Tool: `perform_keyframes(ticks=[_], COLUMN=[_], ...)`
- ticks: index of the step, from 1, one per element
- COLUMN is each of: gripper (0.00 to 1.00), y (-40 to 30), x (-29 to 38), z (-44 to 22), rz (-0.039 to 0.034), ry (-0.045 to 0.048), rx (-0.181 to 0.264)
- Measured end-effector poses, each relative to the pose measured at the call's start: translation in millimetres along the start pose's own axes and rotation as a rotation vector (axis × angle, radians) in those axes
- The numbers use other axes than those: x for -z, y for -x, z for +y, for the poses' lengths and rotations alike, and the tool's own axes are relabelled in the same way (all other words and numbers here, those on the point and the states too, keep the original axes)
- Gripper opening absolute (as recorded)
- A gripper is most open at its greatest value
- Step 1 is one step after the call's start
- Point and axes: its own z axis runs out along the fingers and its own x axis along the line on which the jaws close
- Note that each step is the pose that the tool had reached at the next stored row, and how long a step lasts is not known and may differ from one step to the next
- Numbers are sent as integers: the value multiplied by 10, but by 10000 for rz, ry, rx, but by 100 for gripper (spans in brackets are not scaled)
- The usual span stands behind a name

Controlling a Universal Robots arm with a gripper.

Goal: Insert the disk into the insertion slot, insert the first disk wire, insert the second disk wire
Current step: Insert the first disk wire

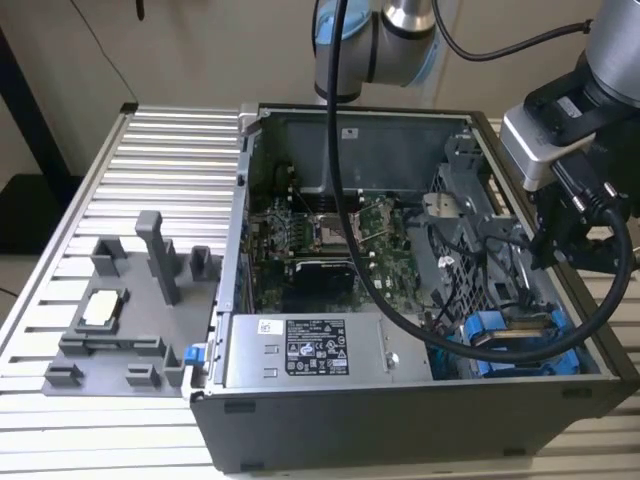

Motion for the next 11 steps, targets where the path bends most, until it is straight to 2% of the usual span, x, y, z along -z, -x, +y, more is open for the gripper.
perform_keyframes(ticks=[8, 11], gripper=[19, 19], y=[0, -2], x=[0, -3], z=[0, -11], rz=[1, 2], ry=[3, 135], rx=[0, -16])
